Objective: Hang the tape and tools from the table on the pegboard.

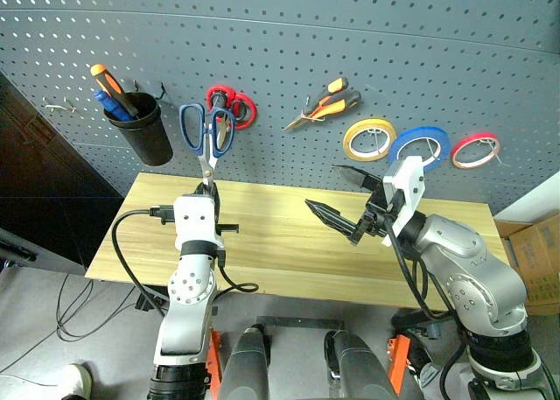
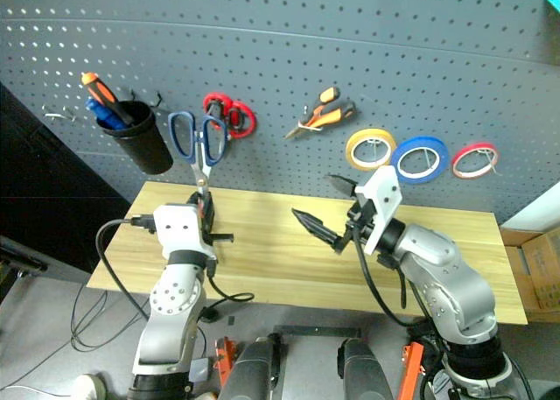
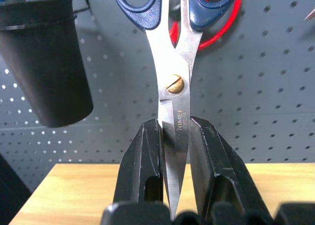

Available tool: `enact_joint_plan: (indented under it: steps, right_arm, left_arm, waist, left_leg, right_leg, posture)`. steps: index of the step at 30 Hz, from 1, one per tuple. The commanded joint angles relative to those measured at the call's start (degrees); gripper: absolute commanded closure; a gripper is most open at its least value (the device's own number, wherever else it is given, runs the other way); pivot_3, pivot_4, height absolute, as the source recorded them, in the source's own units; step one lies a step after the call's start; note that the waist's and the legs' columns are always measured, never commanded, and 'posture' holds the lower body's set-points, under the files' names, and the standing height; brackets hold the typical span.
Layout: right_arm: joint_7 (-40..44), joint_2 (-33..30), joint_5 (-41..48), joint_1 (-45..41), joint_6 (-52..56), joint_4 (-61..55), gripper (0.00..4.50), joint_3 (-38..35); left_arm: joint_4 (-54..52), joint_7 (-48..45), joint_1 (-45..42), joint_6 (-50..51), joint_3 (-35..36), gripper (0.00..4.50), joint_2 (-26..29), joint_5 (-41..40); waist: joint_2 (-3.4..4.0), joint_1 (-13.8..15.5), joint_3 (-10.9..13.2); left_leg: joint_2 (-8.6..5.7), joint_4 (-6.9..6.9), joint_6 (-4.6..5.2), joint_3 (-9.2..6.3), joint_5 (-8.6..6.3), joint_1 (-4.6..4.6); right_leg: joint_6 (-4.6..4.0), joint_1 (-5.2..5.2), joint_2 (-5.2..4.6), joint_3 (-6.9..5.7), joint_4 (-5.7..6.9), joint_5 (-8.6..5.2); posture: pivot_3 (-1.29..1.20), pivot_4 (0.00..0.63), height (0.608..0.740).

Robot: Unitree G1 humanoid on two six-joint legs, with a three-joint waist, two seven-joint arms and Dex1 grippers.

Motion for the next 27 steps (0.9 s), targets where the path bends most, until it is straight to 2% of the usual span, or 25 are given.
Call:
enact_joint_plan:
  steps: [1,17,27]
  right_arm:
    - [-0.39,-0.17,-0.21,0.66,-1.53,-1.35,0.0,-0.33]
    - [-1.71,0.1,-1.14,0.9,-1.99,-1.26,0.0,-0.11]
    - [-2.64,0.22,-1.42,1.72,-2.28,-1.48,0.0,-0.37]
  left_arm:
    - [-1.62,0.09,-0.77,-2.51,-0.61,4.07,-0.25,0.45]
    - [1.64,-1.87,-3.77,0.78,-0.15,4.07,-1.17,-2.33]
    - [9.54,-5.59,-9.41,0.4,0.9,4.07,2.19,-3.82]
  waist:
    - [0.0,0.01,0.0]
    - [-0.01,0.01,-0.02]
    - [-0.01,-0.09,-0.02]
  left_leg:
    - [0.0,0.01,0.0,0.0,0.0,0.0]
    - [0.0,0.03,0.02,0.0,0.02,0.0]
    - [0.04,0.04,0.03,0.0,0.02,0.0]
  right_leg:
    - [0.0,0.0,0.0,0.0,0.0,0.0]
    - [0.02,0.0,0.02,0.0,0.05,0.01]
    - [0.15,0.0,0.08,0.01,0.06,0.08]
  posture:
    - [0.01,0.2,0.74]
    - [0.0,0.196,0.74]
    - [-0.01,0.203,0.74]
